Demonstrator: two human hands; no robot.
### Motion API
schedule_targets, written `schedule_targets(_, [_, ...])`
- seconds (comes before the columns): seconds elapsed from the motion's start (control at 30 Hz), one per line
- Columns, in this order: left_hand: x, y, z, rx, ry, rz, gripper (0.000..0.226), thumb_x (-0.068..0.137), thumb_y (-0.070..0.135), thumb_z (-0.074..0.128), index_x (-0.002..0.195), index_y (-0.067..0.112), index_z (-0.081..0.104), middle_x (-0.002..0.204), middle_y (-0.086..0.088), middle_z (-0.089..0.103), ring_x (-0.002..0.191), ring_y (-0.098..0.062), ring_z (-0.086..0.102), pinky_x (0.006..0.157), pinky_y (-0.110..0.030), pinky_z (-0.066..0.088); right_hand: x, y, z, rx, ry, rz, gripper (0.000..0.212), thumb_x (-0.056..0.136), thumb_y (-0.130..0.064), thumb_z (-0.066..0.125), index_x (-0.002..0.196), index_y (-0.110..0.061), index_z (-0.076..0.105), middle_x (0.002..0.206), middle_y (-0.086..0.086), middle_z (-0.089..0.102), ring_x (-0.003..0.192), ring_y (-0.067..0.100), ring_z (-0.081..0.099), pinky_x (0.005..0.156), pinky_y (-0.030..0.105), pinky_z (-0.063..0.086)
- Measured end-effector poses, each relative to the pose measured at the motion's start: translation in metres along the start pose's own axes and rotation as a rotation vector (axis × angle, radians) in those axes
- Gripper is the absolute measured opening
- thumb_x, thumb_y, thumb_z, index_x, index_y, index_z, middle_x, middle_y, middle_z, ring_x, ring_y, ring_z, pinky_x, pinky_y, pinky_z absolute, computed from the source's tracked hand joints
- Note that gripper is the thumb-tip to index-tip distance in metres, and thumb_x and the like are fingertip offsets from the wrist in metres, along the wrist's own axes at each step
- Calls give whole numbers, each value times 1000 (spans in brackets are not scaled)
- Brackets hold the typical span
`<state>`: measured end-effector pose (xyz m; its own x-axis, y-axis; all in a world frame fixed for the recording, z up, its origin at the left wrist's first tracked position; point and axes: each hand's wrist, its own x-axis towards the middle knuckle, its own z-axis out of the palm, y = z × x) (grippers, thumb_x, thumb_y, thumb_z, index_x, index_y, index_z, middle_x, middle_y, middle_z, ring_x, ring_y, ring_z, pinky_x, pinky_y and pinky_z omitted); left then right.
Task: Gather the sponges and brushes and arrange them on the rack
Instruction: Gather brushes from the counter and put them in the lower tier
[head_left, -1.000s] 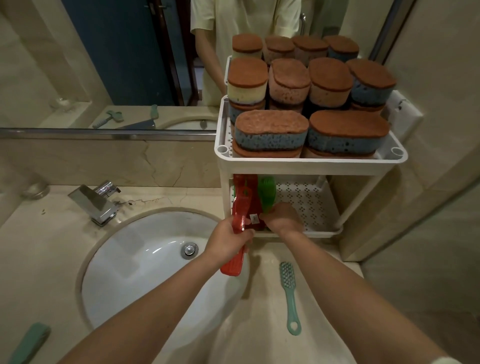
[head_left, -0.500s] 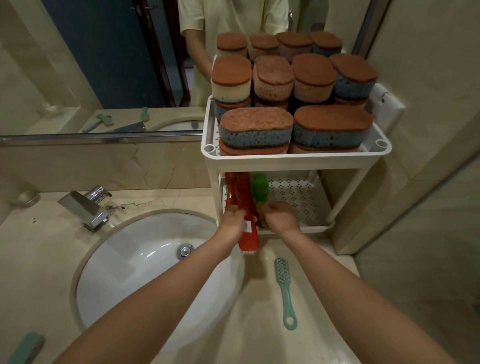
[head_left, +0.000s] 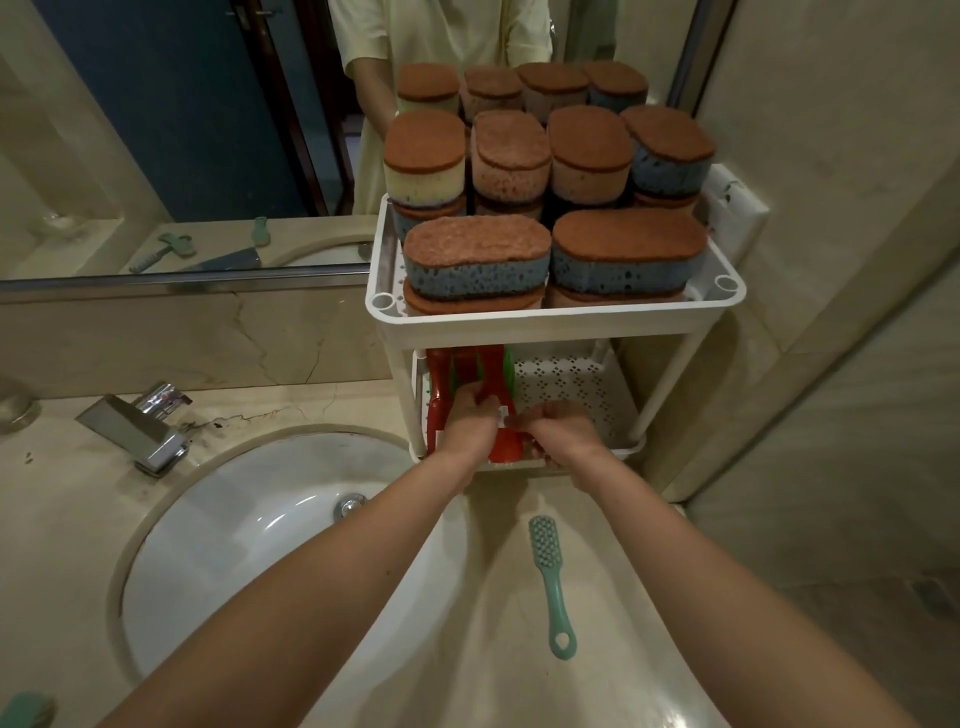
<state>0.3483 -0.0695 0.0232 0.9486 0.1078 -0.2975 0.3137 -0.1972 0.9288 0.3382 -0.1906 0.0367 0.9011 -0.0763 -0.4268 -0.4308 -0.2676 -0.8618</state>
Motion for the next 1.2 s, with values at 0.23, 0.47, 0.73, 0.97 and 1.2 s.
schedule_targets(0.23, [-7, -36, -22, 1015, -38, 414, 41, 94, 26, 43, 134, 29, 49, 138, 3, 46, 127, -21, 37, 102, -35, 42, 27, 7, -11, -379, 100, -44, 24, 85, -38, 66, 67, -23, 66, 77, -4, 70, 74, 14, 66, 69, 28, 51])
schedule_targets(0.47, [-14, -45, -27, 1172, -82, 496, 46, 96, 40, 40, 139, 25, 45, 146, -1, 41, 137, -23, 30, 108, -36, 35, 39, 5, -4, -461, 125, -24, 35, 87, -42, 64, 61, -18, 66, 66, -1, 66, 66, 16, 63, 57, 26, 43])
schedule_targets(0.73, [-16, -43, -23, 1099, -22, 493, 43, 92, 38, 48, 129, 17, 52, 133, -1, 50, 127, -21, 39, 102, -33, 39, 43, 15, 3, -498, 131, 1, 26, 88, -36, 61, 70, -19, 69, 74, 1, 67, 73, 18, 64, 53, 23, 38])
schedule_targets(0.97, [-16, -43, -23, 1137, -56, 452, 49, 93, 41, 43, 139, 26, 43, 141, -1, 42, 133, -22, 32, 106, -34, 35, 45, 18, 8, -540, 108, -32, 20, 86, -36, 62, 84, -21, 74, 86, 2, 72, 83, 19, 67, 71, 28, 52])
schedule_targets(1.2, [-21, -38, -22, 1107, -120, 403, 53, 93, 42, 44, 143, 24, 37, 148, -1, 33, 139, -24, 24, 112, -39, 29, 40, 19, 7, -566, 84, -78, 20, 85, -37, 60, 91, -24, 73, 92, 0, 71, 87, 19, 65, 76, 30, 52])
